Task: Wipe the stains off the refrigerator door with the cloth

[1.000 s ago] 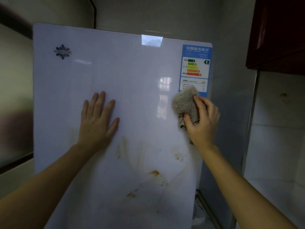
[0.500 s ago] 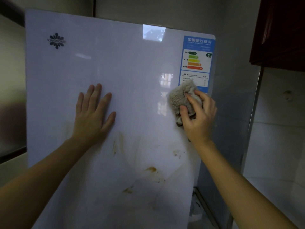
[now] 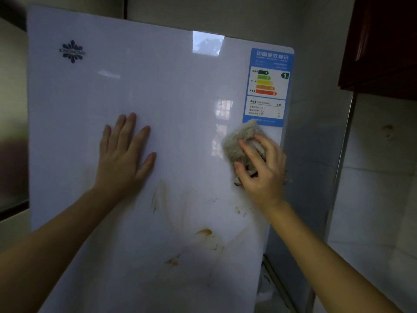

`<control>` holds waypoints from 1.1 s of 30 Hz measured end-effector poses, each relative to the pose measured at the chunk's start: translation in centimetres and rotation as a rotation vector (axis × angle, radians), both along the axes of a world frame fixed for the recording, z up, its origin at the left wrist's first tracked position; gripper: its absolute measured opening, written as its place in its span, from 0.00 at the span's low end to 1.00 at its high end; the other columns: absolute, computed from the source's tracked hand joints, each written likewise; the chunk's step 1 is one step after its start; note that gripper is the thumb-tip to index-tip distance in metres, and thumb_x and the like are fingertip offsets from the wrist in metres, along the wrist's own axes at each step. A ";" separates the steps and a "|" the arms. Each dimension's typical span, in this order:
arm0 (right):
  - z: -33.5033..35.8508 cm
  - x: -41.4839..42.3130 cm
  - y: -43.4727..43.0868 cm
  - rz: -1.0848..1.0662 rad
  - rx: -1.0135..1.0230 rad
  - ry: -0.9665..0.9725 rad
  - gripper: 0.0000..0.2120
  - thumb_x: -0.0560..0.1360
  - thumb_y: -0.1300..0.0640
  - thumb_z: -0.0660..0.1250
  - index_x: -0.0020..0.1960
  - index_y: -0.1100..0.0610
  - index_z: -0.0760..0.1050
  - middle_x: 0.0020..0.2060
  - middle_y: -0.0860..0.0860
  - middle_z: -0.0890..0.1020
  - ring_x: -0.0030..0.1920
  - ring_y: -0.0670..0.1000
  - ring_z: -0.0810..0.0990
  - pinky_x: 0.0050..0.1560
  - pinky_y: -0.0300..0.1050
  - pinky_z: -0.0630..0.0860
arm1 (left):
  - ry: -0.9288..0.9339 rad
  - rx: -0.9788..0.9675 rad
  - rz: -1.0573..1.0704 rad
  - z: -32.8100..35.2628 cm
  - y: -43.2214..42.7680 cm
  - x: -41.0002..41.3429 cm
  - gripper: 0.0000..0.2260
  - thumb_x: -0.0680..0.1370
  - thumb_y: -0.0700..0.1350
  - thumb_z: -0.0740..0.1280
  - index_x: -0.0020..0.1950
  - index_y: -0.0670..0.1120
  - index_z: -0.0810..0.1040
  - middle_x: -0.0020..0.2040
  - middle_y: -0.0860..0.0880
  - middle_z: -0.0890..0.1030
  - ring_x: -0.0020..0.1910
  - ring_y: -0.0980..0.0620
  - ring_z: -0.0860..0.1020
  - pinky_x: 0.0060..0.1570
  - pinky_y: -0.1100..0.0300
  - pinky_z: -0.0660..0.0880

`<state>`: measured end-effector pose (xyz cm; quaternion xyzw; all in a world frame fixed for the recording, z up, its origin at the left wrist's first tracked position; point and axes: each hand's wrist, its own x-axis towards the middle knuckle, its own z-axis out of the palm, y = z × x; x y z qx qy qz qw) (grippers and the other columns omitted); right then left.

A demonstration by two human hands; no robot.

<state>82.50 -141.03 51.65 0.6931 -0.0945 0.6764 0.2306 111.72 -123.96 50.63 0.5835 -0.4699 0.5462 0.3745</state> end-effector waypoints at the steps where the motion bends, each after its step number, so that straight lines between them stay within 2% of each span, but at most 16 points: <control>1: -1.1 0.1 0.1 -0.012 -0.030 0.068 0.21 0.76 0.51 0.73 0.68 0.53 0.80 0.67 0.57 0.76 0.68 0.59 0.73 0.65 0.59 0.71 | 0.002 0.002 0.001 0.0 0.0 0.0 0.28 0.81 0.57 0.57 0.77 0.44 0.67 0.82 0.40 0.59 0.81 0.39 0.57 0.80 0.39 0.51; 4: -4.6 0.5 0.3 -0.053 -0.193 0.327 0.18 0.80 0.49 0.70 0.68 0.52 0.80 0.66 0.57 0.79 0.66 0.59 0.76 0.64 0.58 0.73 | 0.014 0.015 0.000 0.0 0.0 0.0 0.28 0.81 0.57 0.57 0.78 0.45 0.66 0.82 0.40 0.58 0.82 0.40 0.56 0.80 0.40 0.50; 6: -4.9 0.4 0.3 -0.059 -0.235 0.380 0.17 0.81 0.48 0.68 0.67 0.52 0.80 0.66 0.57 0.80 0.66 0.59 0.76 0.64 0.56 0.73 | 0.017 0.026 -0.001 0.0 0.0 0.1 0.28 0.81 0.58 0.56 0.79 0.45 0.65 0.82 0.41 0.58 0.82 0.40 0.55 0.80 0.39 0.50; 8: -3.3 0.2 0.1 -0.064 -0.174 0.300 0.18 0.80 0.49 0.68 0.69 0.52 0.79 0.66 0.58 0.78 0.66 0.59 0.74 0.64 0.58 0.72 | 0.015 0.029 0.001 0.1 -0.1 0.2 0.29 0.82 0.58 0.57 0.79 0.45 0.65 0.82 0.41 0.57 0.82 0.40 0.54 0.80 0.39 0.50; 12: 1.7 0.1 -0.2 -0.028 0.071 -0.051 0.23 0.76 0.53 0.73 0.70 0.53 0.77 0.69 0.55 0.74 0.67 0.57 0.72 0.68 0.58 0.69 | 0.013 0.032 0.003 0.1 0.0 0.3 0.29 0.82 0.58 0.57 0.79 0.45 0.64 0.82 0.41 0.57 0.82 0.41 0.54 0.81 0.40 0.49; 14: 2.8 0.9 0.2 -0.010 0.145 -0.144 0.23 0.76 0.55 0.73 0.70 0.53 0.77 0.68 0.54 0.74 0.67 0.57 0.72 0.68 0.60 0.69 | 0.010 0.032 0.004 0.1 0.0 0.3 0.29 0.82 0.58 0.57 0.79 0.45 0.64 0.82 0.41 0.57 0.82 0.41 0.54 0.80 0.39 0.50; 16: 2.0 1.8 0.8 -0.001 0.136 -0.116 0.24 0.76 0.54 0.73 0.70 0.53 0.77 0.68 0.55 0.73 0.68 0.57 0.71 0.69 0.60 0.68 | 0.012 0.029 0.008 0.0 0.0 0.3 0.29 0.82 0.58 0.56 0.79 0.45 0.64 0.82 0.41 0.57 0.82 0.41 0.54 0.81 0.39 0.50; 20: -2.1 2.7 1.3 -0.061 -0.159 0.296 0.24 0.77 0.50 0.73 0.71 0.51 0.75 0.68 0.56 0.75 0.67 0.59 0.73 0.65 0.58 0.71 | 0.019 0.038 0.012 0.0 0.0 0.2 0.29 0.82 0.58 0.56 0.80 0.46 0.63 0.83 0.41 0.57 0.82 0.41 0.53 0.81 0.40 0.49; 22: -2.4 2.5 1.1 -0.074 -0.223 0.383 0.22 0.77 0.50 0.72 0.70 0.51 0.75 0.67 0.57 0.77 0.66 0.59 0.75 0.64 0.57 0.72 | 0.016 0.036 0.010 0.0 0.1 0.2 0.29 0.82 0.58 0.55 0.79 0.45 0.64 0.82 0.41 0.57 0.82 0.41 0.54 0.81 0.40 0.49; 24: -1.2 2.2 1.0 -0.076 -0.161 0.313 0.23 0.77 0.49 0.72 0.71 0.51 0.74 0.68 0.57 0.77 0.67 0.58 0.73 0.64 0.57 0.71 | 0.016 0.034 0.012 0.0 0.1 0.2 0.29 0.82 0.58 0.55 0.79 0.45 0.64 0.82 0.41 0.57 0.82 0.41 0.54 0.81 0.40 0.49; 29: 2.6 2.6 1.5 0.002 0.151 -0.116 0.24 0.76 0.54 0.73 0.71 0.53 0.76 0.70 0.55 0.73 0.69 0.55 0.69 0.70 0.58 0.69 | 0.007 0.029 0.010 0.1 0.2 0.3 0.28 0.82 0.58 0.56 0.79 0.45 0.64 0.82 0.41 0.57 0.82 0.40 0.54 0.81 0.40 0.50; 31: 1.2 3.6 2.0 -0.004 0.118 -0.056 0.24 0.77 0.52 0.71 0.72 0.51 0.74 0.70 0.54 0.71 0.69 0.57 0.69 0.70 0.57 0.68 | -0.001 0.028 0.008 0.1 0.2 0.3 0.28 0.83 0.58 0.56 0.79 0.45 0.64 0.82 0.40 0.57 0.82 0.40 0.54 0.81 0.40 0.50; 33: -2.3 4.5 2.2 -0.033 -0.048 0.169 0.23 0.78 0.49 0.69 0.71 0.50 0.72 0.69 0.55 0.70 0.67 0.59 0.70 0.67 0.57 0.68 | -0.002 0.029 0.007 0.1 0.2 0.3 0.28 0.83 0.58 0.56 0.80 0.46 0.63 0.82 0.40 0.57 0.82 0.40 0.54 0.81 0.40 0.50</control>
